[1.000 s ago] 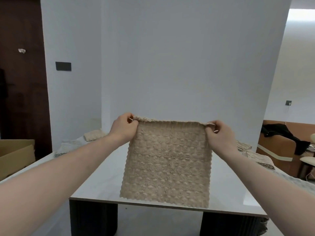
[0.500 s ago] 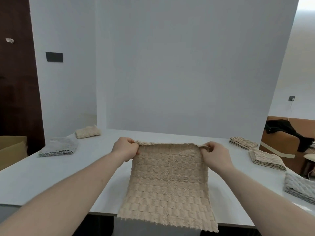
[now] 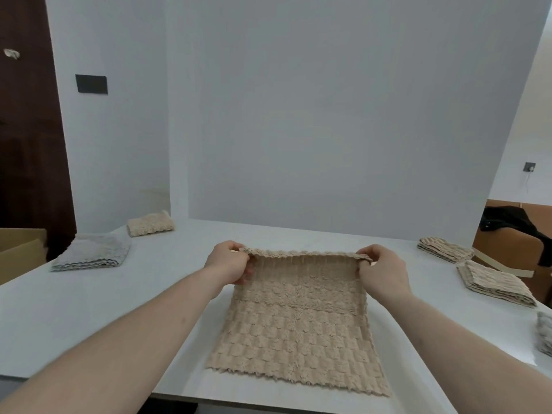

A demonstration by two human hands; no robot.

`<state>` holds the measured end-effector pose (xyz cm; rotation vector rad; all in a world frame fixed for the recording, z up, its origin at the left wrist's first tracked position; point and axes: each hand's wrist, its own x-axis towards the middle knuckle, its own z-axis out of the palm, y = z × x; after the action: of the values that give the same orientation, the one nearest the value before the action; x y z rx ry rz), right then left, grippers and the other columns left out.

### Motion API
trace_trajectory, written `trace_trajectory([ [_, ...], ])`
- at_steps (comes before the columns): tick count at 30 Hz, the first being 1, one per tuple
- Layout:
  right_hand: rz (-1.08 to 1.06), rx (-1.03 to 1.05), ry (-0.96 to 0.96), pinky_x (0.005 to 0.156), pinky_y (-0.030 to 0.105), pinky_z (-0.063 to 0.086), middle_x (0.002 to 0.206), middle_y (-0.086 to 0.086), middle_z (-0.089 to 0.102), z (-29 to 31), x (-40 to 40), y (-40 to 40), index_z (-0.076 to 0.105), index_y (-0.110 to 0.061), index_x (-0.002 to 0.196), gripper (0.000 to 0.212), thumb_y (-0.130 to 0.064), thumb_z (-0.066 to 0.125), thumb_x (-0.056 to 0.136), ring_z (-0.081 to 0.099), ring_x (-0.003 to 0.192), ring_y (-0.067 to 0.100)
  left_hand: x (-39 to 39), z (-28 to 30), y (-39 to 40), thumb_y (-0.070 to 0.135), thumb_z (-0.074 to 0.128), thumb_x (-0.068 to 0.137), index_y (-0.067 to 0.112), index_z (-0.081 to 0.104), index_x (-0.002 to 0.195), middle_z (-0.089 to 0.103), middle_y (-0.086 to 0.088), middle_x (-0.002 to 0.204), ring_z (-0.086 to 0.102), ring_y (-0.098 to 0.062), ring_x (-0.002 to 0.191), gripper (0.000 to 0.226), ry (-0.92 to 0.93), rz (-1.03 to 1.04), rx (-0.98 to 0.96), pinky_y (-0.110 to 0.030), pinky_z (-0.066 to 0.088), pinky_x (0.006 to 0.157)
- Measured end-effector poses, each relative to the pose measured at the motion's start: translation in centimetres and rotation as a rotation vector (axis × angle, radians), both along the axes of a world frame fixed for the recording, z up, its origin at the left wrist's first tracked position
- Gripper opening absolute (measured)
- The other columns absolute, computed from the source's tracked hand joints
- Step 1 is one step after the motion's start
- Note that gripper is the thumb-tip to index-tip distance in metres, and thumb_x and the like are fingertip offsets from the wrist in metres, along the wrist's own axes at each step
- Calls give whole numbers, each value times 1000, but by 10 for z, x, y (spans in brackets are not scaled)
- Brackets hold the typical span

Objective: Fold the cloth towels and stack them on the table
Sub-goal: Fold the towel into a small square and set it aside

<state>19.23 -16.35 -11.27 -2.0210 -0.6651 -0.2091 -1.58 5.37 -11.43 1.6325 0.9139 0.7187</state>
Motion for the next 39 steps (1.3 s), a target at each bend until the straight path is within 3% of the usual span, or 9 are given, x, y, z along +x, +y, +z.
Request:
trace_trajectory([
  [3, 16, 15, 6, 71, 29, 46, 93, -11, 69, 3, -7, -5, 70, -27, 92, 28, -7, 52, 86, 64, 85, 18, -6, 2, -1, 13, 51, 95, 16, 65, 107, 73, -13, 105, 71, -27, 82, 19, -25, -21, -7, -39, 62, 69],
  [5, 31, 27, 5, 65, 29, 48, 89, -11, 70, 4, -12, -11, 69, -27, 85, 23, -11, 53, 86, 65, 74, 18, -14, 7, -6, 14, 51, 94, 11, 66, 108, 72, -10, 97, 70, -26, 80, 21, -50, -39, -32, -42, 60, 75],
  [10, 90, 9, -6, 57, 29, 47, 80, -7, 71, 7, -31, -32, 68, -25, 79, 18, -14, 54, 85, 62, 62, 17, -39, 18, -23, 24, 53, 91, 5, 67, 101, 63, -6, 93, 68, -22, 76, 26, -41, -78, -24, -36, 57, 69],
  [13, 123, -35, -27, 55, 28, 46, 75, -5, 70, 6, -43, -49, 68, -23, 77, 17, -14, 56, 84, 61, 62, 15, -52, 13, -28, 28, 61, 91, 6, 69, 101, 69, -3, 97, 76, -18, 79, 25, 27, -62, 48, -36, 59, 74],
  [18, 164, -135, -84, 67, 30, 52, 74, -9, 70, -5, -59, -74, 68, -26, 73, 16, -15, 61, 81, 65, 76, 10, -71, 2, -42, 17, 65, 89, 13, 73, 90, 77, -4, 89, 76, -16, 77, 8, 122, -45, 157, -31, 57, 64],
  [23, 202, -238, -120, 74, 32, 56, 73, -12, 71, -21, -69, -94, 68, -28, 71, 15, -15, 65, 77, 66, 77, 3, -85, -14, -59, 17, 66, 87, 21, 72, 85, 76, 1, 78, 74, -17, 77, 8, 234, -66, 272, -30, 56, 69],
  [27, 235, -301, -120, 76, 31, 57, 74, -13, 72, -35, -76, -103, 68, -28, 71, 14, -16, 65, 74, 67, 78, 1, -91, -26, -66, 18, 63, 85, 25, 71, 84, 75, 4, 72, 72, -14, 76, 10, 316, -92, 340, -27, 54, 62],
  [32, 252, -397, -120, 79, 31, 56, 80, -15, 72, -50, -82, -112, 67, -31, 74, 11, -21, 63, 72, 66, 83, 1, -96, -37, -71, 24, 64, 86, 31, 70, 83, 70, 11, 84, 66, -8, 80, 10, 428, -64, 449, -26, 54, 76],
  [39, 261, -502, -151, 84, 26, 50, 91, -19, 67, -59, -86, -115, 68, -33, 78, 11, -27, 58, 77, 60, 94, 4, -100, -44, -75, 31, 62, 84, 34, 68, 81, 68, 15, 81, 65, -6, 81, 7, 593, -103, 555, -25, 53, 71],
])
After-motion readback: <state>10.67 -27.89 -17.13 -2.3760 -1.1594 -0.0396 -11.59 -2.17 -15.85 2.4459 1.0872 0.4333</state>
